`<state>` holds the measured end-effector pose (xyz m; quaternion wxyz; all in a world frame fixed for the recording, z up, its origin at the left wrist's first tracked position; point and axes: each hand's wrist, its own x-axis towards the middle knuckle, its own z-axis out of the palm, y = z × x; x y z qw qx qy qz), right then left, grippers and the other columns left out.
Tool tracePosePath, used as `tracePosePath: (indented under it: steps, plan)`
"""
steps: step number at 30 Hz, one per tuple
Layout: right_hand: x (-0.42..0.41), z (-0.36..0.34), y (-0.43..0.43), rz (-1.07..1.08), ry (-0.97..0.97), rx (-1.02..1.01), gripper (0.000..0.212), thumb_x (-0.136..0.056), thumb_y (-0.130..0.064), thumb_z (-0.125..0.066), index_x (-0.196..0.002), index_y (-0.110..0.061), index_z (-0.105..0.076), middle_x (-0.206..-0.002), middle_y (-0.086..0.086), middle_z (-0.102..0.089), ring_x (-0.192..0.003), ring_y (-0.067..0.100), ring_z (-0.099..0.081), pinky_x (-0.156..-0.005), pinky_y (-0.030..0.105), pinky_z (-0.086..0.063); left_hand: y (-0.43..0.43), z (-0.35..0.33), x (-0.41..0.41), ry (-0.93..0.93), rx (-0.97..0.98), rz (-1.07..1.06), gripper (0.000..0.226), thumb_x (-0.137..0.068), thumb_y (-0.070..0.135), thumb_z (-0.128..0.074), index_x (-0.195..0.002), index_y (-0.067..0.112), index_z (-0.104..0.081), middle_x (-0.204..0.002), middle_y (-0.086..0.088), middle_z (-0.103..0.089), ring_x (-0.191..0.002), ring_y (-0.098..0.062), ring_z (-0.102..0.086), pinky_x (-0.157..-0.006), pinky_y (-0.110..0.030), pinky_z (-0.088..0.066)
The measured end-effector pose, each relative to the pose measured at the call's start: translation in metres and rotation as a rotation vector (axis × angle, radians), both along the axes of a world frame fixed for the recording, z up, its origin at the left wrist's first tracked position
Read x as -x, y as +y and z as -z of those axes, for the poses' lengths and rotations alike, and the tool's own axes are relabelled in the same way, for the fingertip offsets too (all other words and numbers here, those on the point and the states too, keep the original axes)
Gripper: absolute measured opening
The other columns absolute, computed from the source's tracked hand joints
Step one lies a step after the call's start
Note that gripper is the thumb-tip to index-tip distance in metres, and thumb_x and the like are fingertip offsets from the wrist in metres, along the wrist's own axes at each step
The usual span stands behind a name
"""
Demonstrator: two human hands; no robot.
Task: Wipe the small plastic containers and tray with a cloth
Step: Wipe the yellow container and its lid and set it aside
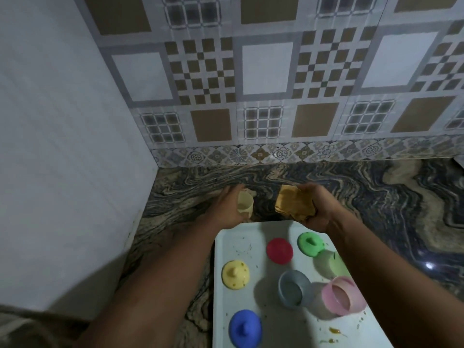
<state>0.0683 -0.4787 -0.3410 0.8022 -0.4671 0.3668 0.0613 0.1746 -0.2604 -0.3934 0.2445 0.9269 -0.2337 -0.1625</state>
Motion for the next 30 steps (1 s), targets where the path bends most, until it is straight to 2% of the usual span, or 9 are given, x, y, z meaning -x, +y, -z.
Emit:
tracePosePath:
  steps: [3,7,10,13,16,19,23,27,30]
  plan:
    - [0.009,-0.006,0.003,0.027,0.003,0.032,0.041,-0.096,-0.025,-0.047,-0.128,-0.004,-0.061,-0.116,0.018,-0.068,-0.089,0.033,-0.067,-0.056,0.031,-0.056,0.012,-0.014,0.014,-0.084,-0.018,-0.002,0.066,-0.081,0.042,-0.076,-0.136,0.032,-0.042,-0.137,-0.001,-0.038,-0.119,-0.029,-0.053,-0.093,-0.046,-0.051]
    - [0.031,-0.011,0.01,0.037,-0.017,0.064,0.04,-0.094,-0.02,-0.045,-0.125,-0.001,-0.061,-0.115,0.023,-0.07,-0.102,0.038,-0.068,-0.076,0.043,-0.059,0.03,-0.036,0.048,-0.035,-0.085,0.126,0.037,-0.08,0.045,-0.078,-0.107,0.026,-0.061,-0.109,0.001,-0.062,-0.096,-0.02,-0.063,-0.081,-0.037,-0.054]
    - [0.051,-0.014,0.017,0.016,-0.04,0.091,0.034,-0.094,-0.016,-0.042,-0.119,-0.004,-0.062,-0.096,0.021,-0.07,-0.083,0.036,-0.069,-0.073,0.043,-0.057,0.042,-0.041,0.083,0.137,-0.219,0.218,0.044,-0.075,0.049,-0.083,-0.105,0.023,-0.067,-0.098,0.002,-0.067,-0.086,-0.017,-0.063,-0.076,-0.031,-0.052]
    - [0.068,-0.016,0.026,-0.023,-0.038,0.135,0.026,-0.095,-0.014,-0.044,-0.11,-0.002,-0.062,-0.093,0.023,-0.069,-0.082,0.038,-0.067,-0.078,0.044,-0.054,0.05,-0.034,0.105,0.073,-0.353,0.224,0.043,-0.07,0.052,-0.084,-0.102,0.026,-0.069,-0.1,0.004,-0.066,-0.089,-0.014,-0.06,-0.077,-0.031,-0.051]
    - [0.079,-0.018,0.034,-0.109,-0.068,0.176,0.015,-0.092,-0.005,-0.048,-0.085,-0.002,-0.061,-0.073,0.017,-0.064,-0.069,0.032,-0.058,-0.062,0.033,-0.051,0.052,-0.032,0.114,0.006,-0.385,0.175,0.028,-0.074,0.044,-0.082,-0.091,0.023,-0.073,-0.097,0.001,-0.072,-0.091,-0.019,-0.065,-0.081,-0.036,-0.057]
    - [0.084,-0.013,0.041,-0.183,-0.126,0.239,0.024,-0.081,-0.001,-0.06,-0.095,0.019,-0.062,-0.083,0.023,-0.062,-0.076,0.032,-0.057,-0.069,0.036,-0.047,0.047,-0.034,0.119,-0.043,-0.407,0.119,0.032,-0.074,0.049,-0.08,-0.087,0.02,-0.073,-0.094,-0.002,-0.071,-0.088,-0.022,-0.067,-0.077,-0.034,-0.057]
    - [0.083,-0.007,0.049,-0.192,-0.098,0.363,0.023,-0.088,-0.01,-0.058,-0.102,-0.003,-0.075,-0.096,0.027,-0.072,-0.078,0.036,-0.065,-0.059,0.034,-0.048,0.041,-0.031,0.124,-0.08,-0.483,0.101,0.043,-0.071,0.054,-0.081,-0.081,0.017,-0.061,-0.1,-0.008,-0.069,-0.091,-0.025,-0.066,-0.068,-0.032,-0.048]
    - [0.079,-0.001,0.05,-0.198,-0.066,0.396,0.031,-0.081,-0.016,-0.059,-0.106,-0.002,-0.072,-0.106,0.027,-0.072,-0.102,0.048,-0.068,-0.077,0.047,-0.057,0.039,-0.029,0.124,-0.067,-0.495,0.079,0.035,-0.076,0.042,-0.079,-0.097,0.017,-0.065,-0.112,-0.009,-0.064,-0.101,-0.028,-0.063,-0.072,-0.033,-0.048]
    - [0.076,0.001,0.051,-0.217,-0.04,0.471,0.028,-0.082,-0.016,-0.06,-0.104,-0.001,-0.069,-0.105,0.026,-0.071,-0.102,0.047,-0.067,-0.088,0.056,-0.057,0.04,-0.029,0.125,-0.06,-0.472,0.046,0.029,-0.077,0.034,-0.076,-0.097,0.018,-0.064,-0.111,-0.009,-0.063,-0.1,-0.028,-0.063,-0.07,-0.032,-0.046]
